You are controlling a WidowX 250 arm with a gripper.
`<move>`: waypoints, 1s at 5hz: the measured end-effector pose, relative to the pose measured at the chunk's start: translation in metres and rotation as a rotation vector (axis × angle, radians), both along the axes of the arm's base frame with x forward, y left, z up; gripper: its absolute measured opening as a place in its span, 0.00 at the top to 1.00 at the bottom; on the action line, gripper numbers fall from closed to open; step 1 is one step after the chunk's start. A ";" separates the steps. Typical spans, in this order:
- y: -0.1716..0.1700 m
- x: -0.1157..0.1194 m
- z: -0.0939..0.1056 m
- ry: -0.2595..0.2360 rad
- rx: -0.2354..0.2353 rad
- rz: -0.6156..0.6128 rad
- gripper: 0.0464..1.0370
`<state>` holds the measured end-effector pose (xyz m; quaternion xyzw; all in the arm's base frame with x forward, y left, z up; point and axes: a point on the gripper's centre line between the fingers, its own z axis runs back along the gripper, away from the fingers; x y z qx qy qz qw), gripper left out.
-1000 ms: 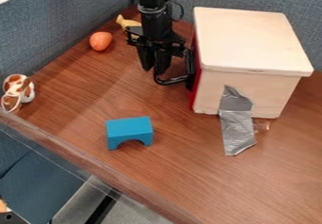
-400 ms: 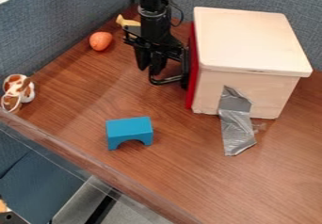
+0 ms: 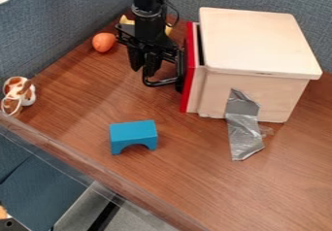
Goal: Opened the drawer
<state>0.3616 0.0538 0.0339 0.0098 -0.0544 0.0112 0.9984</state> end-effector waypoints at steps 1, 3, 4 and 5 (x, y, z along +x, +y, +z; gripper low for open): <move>0.008 -0.005 0.014 -0.031 0.019 0.006 0.68; 0.021 -0.012 0.013 -0.021 0.021 0.021 0.68; 0.026 -0.014 0.013 -0.018 0.026 0.020 0.68; 0.033 -0.017 0.011 -0.010 0.032 0.025 0.68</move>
